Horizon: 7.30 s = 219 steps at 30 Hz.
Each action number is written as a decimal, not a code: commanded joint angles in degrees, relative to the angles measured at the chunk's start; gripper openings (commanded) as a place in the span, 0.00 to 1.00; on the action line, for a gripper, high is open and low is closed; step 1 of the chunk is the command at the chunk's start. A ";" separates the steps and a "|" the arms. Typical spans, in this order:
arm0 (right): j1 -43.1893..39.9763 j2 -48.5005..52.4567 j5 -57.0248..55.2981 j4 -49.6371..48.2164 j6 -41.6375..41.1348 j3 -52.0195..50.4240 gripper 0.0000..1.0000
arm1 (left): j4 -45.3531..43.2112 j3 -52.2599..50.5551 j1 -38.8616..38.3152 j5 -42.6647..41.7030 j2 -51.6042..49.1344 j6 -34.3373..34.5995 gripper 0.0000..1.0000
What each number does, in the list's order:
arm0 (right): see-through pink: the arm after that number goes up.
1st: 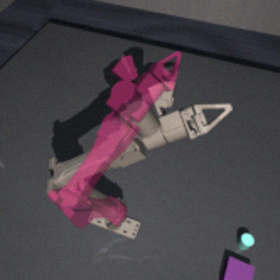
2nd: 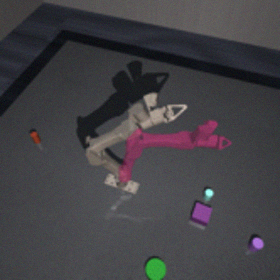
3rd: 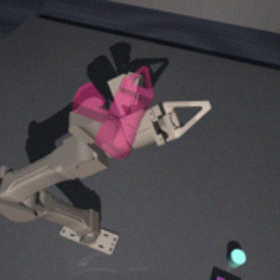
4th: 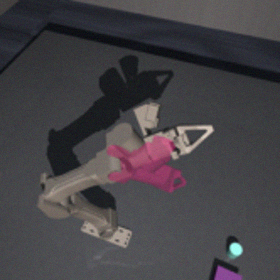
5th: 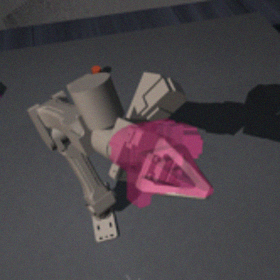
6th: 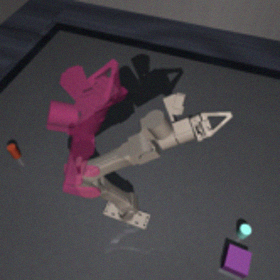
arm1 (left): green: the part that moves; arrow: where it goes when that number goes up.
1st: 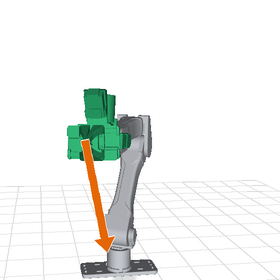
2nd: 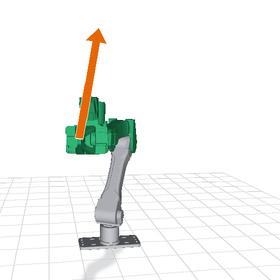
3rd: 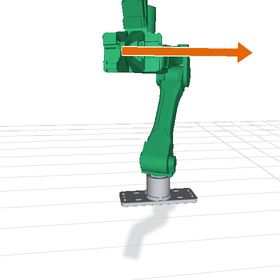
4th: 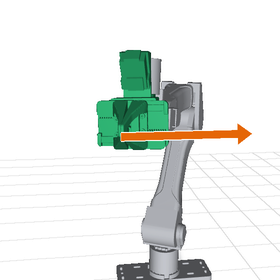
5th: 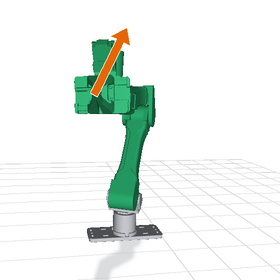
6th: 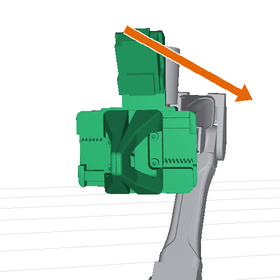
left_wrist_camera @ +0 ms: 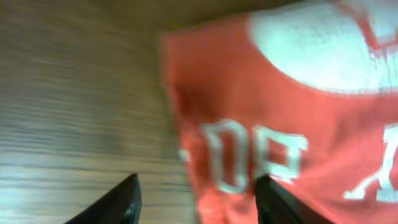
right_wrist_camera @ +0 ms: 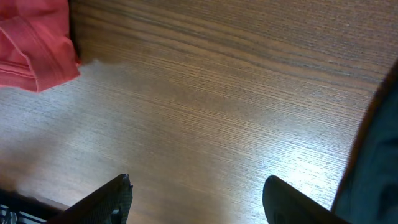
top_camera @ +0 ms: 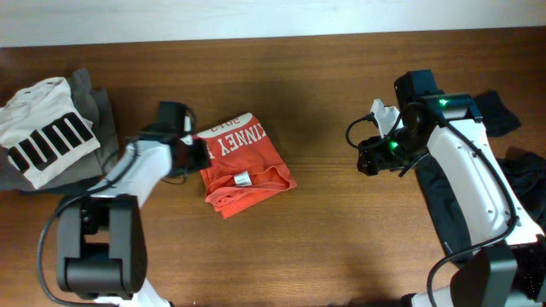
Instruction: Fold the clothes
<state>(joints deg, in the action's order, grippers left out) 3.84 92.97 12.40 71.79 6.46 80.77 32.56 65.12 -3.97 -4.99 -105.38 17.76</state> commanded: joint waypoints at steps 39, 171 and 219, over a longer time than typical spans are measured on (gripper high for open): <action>-0.11 0.31 0.90 1.36 0.61 -0.13 0.72 | 35.82 3.19 -13.68 -7.13 -0.33 -6.58 0.39; -0.11 0.31 0.48 5.16 0.61 -0.15 0.73 | 15.78 39.93 38.84 23.65 -5.49 -13.31 0.86; -0.07 -55.34 -8.22 -18.88 -7.58 -24.87 0.99 | 17.42 -3.30 3.61 3.89 51.67 -13.90 0.99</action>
<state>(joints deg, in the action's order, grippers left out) 3.84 43.81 6.24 54.78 -0.32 60.66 54.89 70.54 -0.27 -1.52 -62.28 4.32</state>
